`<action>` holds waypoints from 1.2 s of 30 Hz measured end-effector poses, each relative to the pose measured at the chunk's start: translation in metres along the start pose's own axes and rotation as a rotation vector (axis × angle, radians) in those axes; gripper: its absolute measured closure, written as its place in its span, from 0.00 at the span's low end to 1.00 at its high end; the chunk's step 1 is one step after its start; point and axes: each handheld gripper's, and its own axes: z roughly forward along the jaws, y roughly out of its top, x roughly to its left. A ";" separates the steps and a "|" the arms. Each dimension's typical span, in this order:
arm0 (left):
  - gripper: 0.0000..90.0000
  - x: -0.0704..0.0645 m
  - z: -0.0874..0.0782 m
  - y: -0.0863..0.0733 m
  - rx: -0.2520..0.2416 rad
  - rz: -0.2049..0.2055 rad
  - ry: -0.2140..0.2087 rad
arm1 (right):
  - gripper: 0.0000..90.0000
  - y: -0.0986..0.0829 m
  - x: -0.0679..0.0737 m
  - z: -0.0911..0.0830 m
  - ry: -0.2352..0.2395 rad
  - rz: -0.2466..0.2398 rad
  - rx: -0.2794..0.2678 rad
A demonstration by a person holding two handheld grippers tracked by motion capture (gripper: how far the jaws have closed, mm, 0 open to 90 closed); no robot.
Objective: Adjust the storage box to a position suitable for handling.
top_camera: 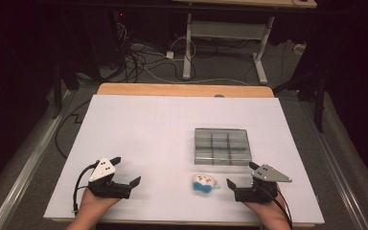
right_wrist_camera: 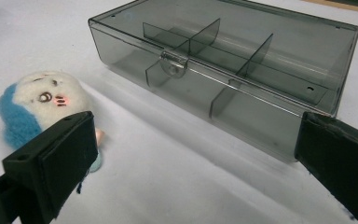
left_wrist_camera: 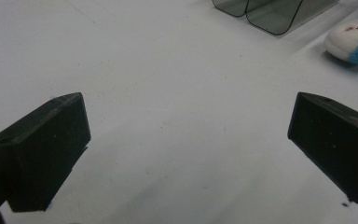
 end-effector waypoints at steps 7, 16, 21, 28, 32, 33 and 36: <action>0.00 0.000 0.001 0.000 -0.002 0.000 -0.003 | 0.00 0.000 0.000 0.000 0.003 -0.004 -0.003; 0.00 0.002 0.000 -0.002 -0.014 -0.014 -0.001 | 0.00 0.001 0.002 0.001 0.009 -0.012 -0.006; 0.00 0.003 0.000 -0.002 -0.017 -0.023 -0.005 | 0.00 0.002 0.001 0.000 0.005 -0.010 -0.006; 0.00 0.000 0.001 -0.001 -0.012 -0.010 -0.011 | 0.09 0.003 -0.004 -0.006 -0.010 0.004 -0.013; 0.00 0.000 0.001 -0.002 -0.018 -0.009 -0.009 | 0.17 0.002 -0.008 -0.009 -0.020 0.016 -0.023; 0.00 0.001 0.001 -0.002 -0.017 -0.012 -0.008 | 0.17 0.002 -0.008 -0.009 -0.020 0.016 -0.023; 0.00 0.001 0.001 -0.002 -0.020 -0.022 -0.011 | 0.23 0.001 -0.011 -0.012 -0.029 0.026 -0.024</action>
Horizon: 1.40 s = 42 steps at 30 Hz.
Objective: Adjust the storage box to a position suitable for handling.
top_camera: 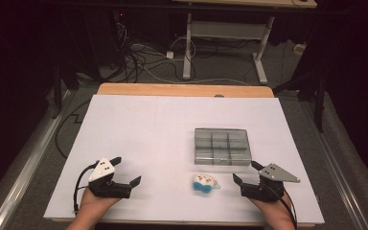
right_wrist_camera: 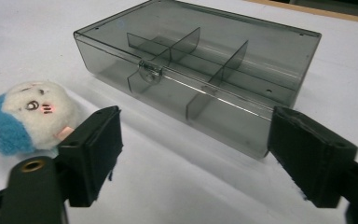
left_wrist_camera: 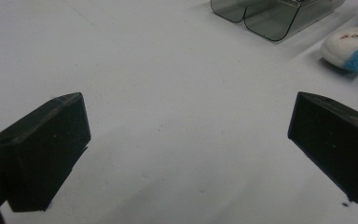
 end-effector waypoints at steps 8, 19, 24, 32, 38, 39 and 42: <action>0.00 0.000 0.001 0.000 0.006 -0.007 -0.003 | 0.43 -0.002 -0.006 -0.004 -0.011 0.010 -0.003; 0.00 0.000 0.002 0.001 -0.001 -0.009 -0.020 | 0.70 -0.006 -0.015 -0.008 -0.045 0.042 0.002; 0.00 0.000 0.002 0.000 -0.004 -0.019 -0.023 | 0.83 -0.008 -0.021 -0.011 -0.063 0.055 0.003; 0.00 0.000 0.003 0.001 -0.009 -0.018 -0.024 | 0.98 -0.009 -0.030 -0.013 -0.101 0.071 -0.003; 0.00 0.003 0.004 0.002 0.015 -0.022 -0.008 | 1.00 -0.008 -0.041 -0.010 -0.119 0.095 -0.001; 0.00 0.003 0.004 0.002 0.013 -0.021 -0.005 | 1.00 -0.008 -0.043 -0.009 -0.124 0.094 -0.001; 0.00 0.003 0.005 0.002 0.016 -0.018 -0.001 | 1.00 -0.007 -0.048 -0.005 -0.131 0.100 -0.003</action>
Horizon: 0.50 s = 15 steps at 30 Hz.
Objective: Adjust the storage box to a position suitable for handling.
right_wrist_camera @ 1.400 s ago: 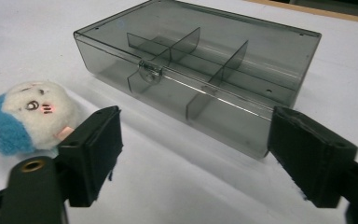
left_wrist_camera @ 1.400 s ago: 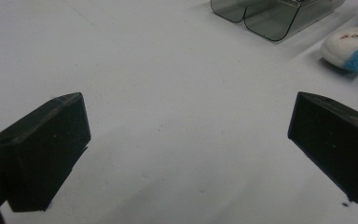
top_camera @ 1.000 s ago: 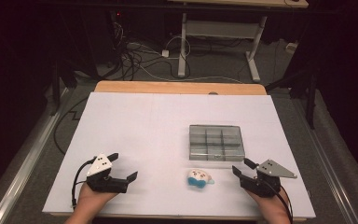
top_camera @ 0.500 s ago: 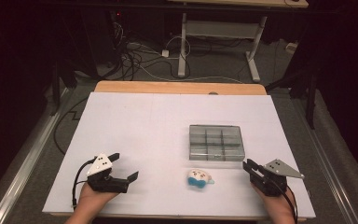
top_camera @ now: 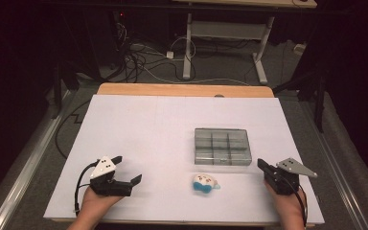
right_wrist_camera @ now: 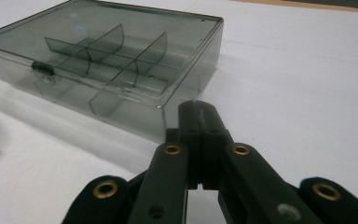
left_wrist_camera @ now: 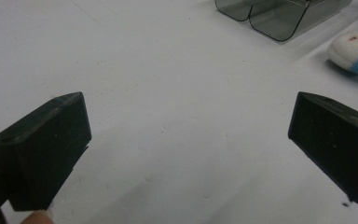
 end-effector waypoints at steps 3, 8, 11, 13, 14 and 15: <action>0.00 -0.001 0.002 0.000 0.021 0.001 -0.002 | 1.00 0.002 -0.002 0.004 -0.003 0.004 0.000; 0.00 -0.002 0.001 0.003 0.022 0.009 -0.008 | 1.00 0.007 -0.006 0.014 -0.005 0.011 0.009; 0.00 -0.003 0.002 0.003 0.019 0.016 -0.009 | 1.00 0.012 -0.008 0.020 -0.011 0.010 0.013; 0.00 -0.003 0.001 0.003 0.003 0.011 -0.008 | 1.00 0.017 -0.011 0.026 -0.014 0.010 0.015; 0.00 -0.002 0.001 0.003 -0.001 0.011 -0.009 | 1.00 0.020 -0.012 0.030 -0.016 0.006 0.015; 0.00 -0.001 0.000 0.003 -0.005 0.007 -0.012 | 1.00 0.023 -0.013 0.034 -0.017 0.007 0.017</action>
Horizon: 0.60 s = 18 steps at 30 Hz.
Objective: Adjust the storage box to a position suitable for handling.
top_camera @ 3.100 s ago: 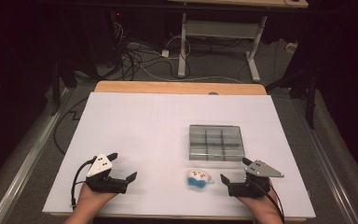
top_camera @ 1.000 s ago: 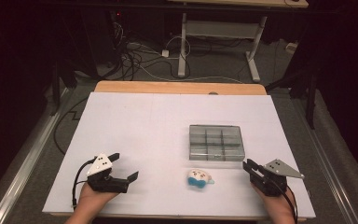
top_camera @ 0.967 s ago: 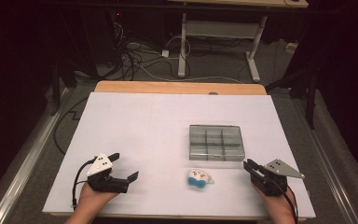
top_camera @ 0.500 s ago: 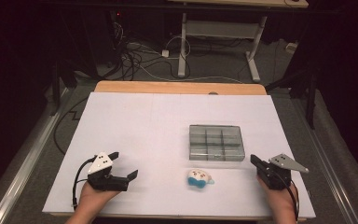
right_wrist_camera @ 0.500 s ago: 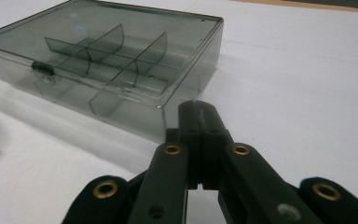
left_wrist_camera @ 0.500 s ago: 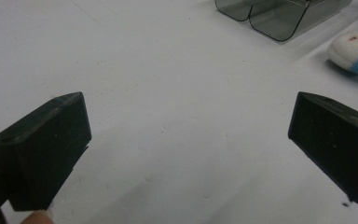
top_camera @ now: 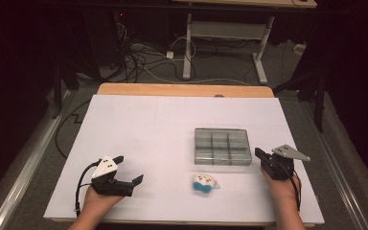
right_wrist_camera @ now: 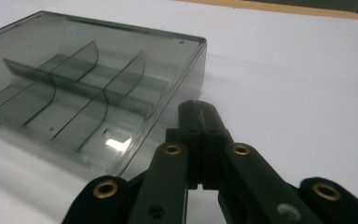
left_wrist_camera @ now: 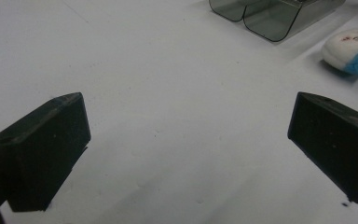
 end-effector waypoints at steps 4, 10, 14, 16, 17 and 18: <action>0.00 0.002 0.000 -0.002 0.006 -0.001 0.001 | 1.00 0.009 -0.005 0.015 -0.009 -0.002 0.005; 0.00 0.002 0.002 -0.004 0.019 -0.005 -0.009 | 1.00 0.017 -0.016 0.035 -0.017 0.035 0.010; 0.00 0.002 0.002 -0.004 0.021 -0.004 -0.006 | 1.00 0.025 -0.021 0.047 -0.020 0.040 0.014; 0.00 0.002 0.002 -0.004 0.020 -0.002 -0.005 | 1.00 0.029 -0.023 0.052 -0.024 0.046 0.027; 0.00 0.002 0.003 -0.004 0.021 -0.001 -0.005 | 1.00 0.031 -0.023 0.055 -0.025 0.049 0.027; 0.00 0.001 0.003 -0.004 0.021 0.000 -0.004 | 1.00 0.033 -0.024 0.057 -0.027 0.048 0.023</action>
